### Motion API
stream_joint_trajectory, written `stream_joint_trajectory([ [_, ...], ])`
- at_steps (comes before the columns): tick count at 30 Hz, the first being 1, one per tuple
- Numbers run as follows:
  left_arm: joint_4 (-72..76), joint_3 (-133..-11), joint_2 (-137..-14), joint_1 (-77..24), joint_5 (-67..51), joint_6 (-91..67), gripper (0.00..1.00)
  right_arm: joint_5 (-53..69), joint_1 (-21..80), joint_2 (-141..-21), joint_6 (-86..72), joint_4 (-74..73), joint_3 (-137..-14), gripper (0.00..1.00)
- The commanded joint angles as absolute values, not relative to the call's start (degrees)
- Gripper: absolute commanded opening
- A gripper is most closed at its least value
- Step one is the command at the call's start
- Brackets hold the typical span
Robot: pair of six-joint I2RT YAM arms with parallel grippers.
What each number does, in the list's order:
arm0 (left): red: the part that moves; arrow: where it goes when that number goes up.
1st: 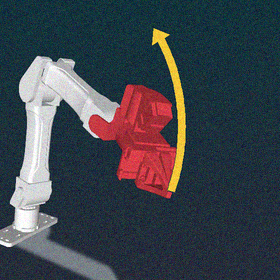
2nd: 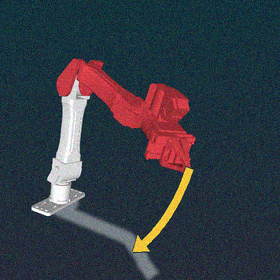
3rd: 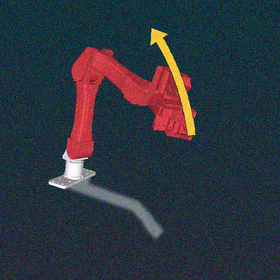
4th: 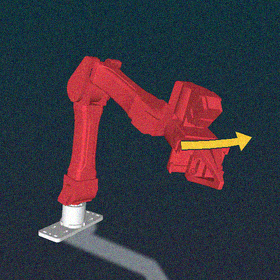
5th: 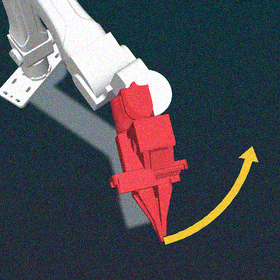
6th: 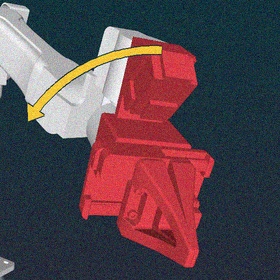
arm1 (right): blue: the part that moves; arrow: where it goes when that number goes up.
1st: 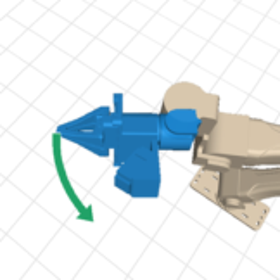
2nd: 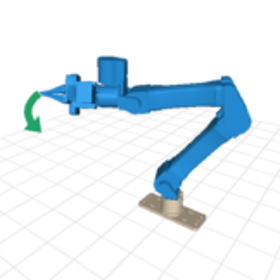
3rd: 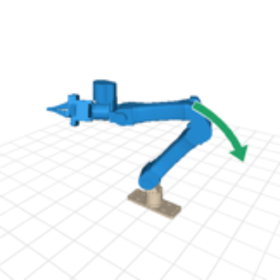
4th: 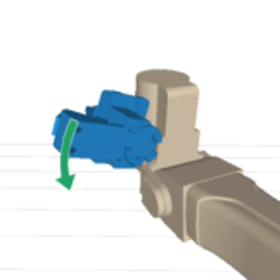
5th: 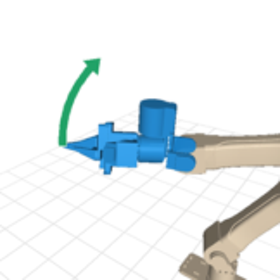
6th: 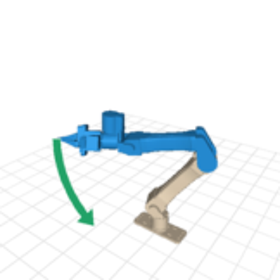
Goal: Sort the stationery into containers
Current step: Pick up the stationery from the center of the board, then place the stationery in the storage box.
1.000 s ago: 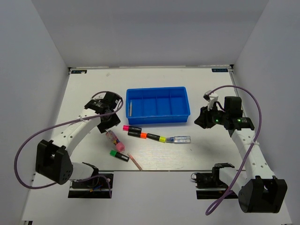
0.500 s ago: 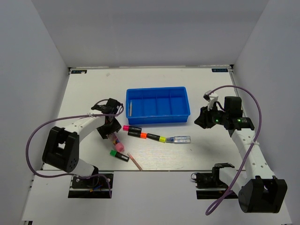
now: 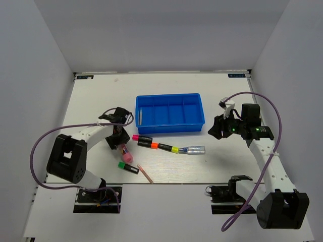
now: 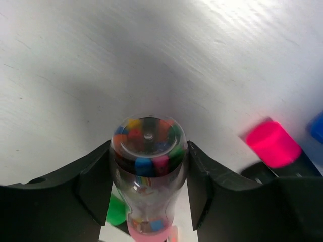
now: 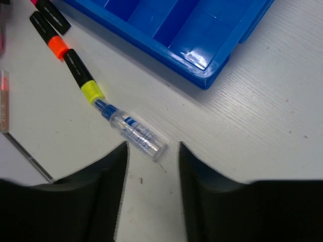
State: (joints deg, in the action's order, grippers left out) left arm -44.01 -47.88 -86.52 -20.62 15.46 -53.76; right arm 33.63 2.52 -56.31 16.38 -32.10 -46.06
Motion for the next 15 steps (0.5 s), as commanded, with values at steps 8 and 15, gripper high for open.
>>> stream_joint_trajectory([
  [8,-54.2,-75.7,-82.0,-23.1,14.3,-40.3,0.00,35.5,2.5,-56.8,17.3,-33.1,-47.4,0.00],
  [15,-47.0,-93.7,-94.1,-25.5,-1.4,-33.8,0.00,35.5,2.6,-56.8,17.2,-32.9,-47.3,0.16],
])
